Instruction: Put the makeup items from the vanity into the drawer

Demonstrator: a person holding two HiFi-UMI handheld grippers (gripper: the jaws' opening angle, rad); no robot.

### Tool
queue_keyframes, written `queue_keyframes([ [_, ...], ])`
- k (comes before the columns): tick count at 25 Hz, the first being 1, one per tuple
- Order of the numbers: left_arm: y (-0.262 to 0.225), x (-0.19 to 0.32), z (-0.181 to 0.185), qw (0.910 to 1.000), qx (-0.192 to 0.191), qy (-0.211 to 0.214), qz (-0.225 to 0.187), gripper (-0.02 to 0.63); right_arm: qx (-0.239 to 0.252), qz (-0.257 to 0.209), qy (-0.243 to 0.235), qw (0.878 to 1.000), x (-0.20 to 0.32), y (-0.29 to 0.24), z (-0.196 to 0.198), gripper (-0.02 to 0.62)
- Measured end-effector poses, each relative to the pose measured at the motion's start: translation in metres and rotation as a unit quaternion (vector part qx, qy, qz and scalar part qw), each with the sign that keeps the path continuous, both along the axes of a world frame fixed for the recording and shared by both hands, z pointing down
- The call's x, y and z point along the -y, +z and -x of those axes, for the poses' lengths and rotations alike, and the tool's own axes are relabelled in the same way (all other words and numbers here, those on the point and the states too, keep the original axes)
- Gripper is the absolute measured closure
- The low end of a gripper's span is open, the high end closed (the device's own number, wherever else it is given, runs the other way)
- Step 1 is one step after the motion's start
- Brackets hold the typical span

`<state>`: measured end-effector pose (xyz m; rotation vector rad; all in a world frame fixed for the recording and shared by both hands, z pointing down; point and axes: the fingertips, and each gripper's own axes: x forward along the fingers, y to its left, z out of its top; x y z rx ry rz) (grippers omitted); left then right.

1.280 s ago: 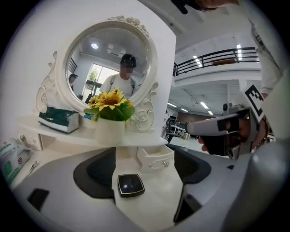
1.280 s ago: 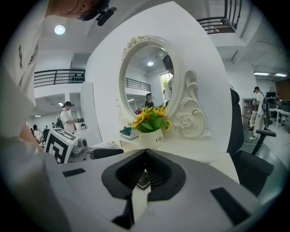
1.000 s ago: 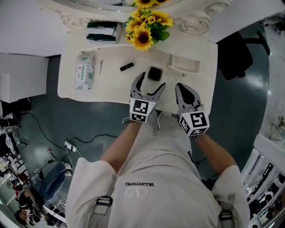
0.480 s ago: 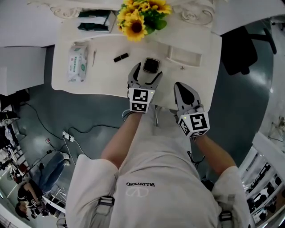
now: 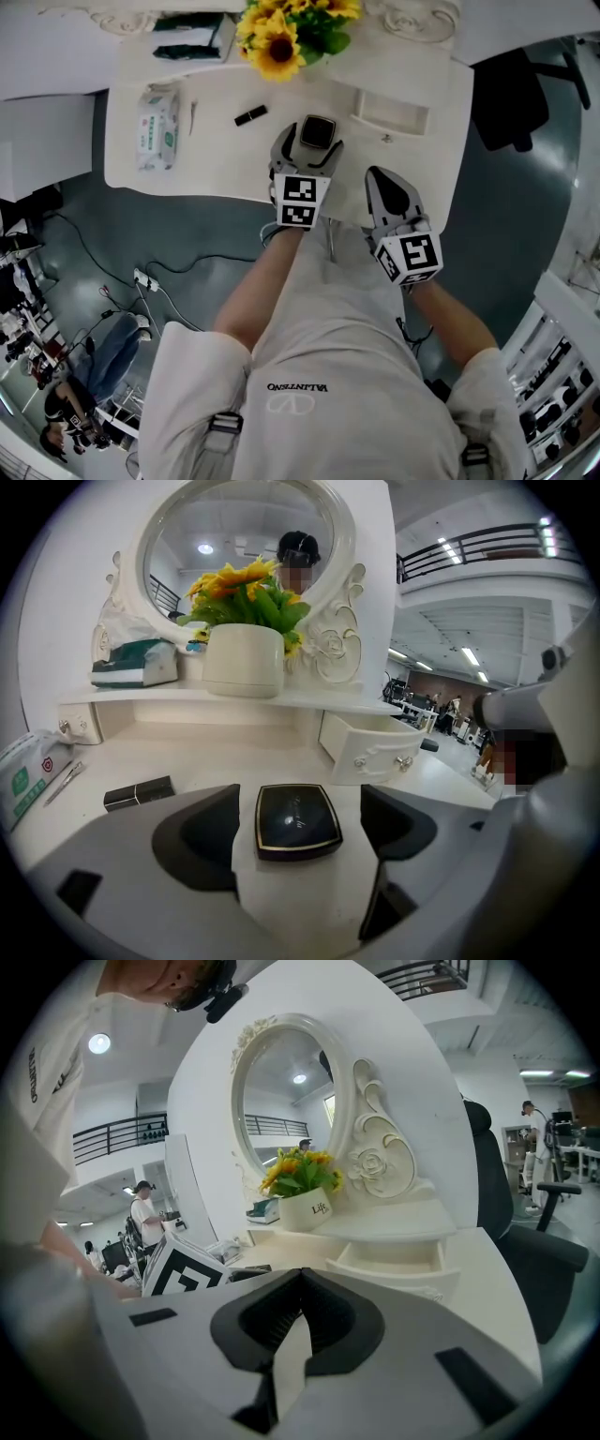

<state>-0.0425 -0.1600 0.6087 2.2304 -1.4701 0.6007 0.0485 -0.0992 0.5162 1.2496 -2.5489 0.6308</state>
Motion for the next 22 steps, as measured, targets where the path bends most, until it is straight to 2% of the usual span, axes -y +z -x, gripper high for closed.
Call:
queue_keyframes([
  [9,0.011,0.006,-0.003,0.9999,0.006,0.002,0.014,0.225,0.006,0.024,0.016,1.000,0.013,0.020,0.000,0.586],
  [17,0.019,0.007,-0.003,0.9983,0.054,-0.001,0.025,0.229,0.011,0.035,0.023,0.999,0.016,0.029,-0.003,0.586],
  [22,0.024,0.007,-0.002,0.9959,0.086,0.004,0.028,0.281,0.012,0.039,0.025,0.999,0.014,0.032,-0.007,0.585],
])
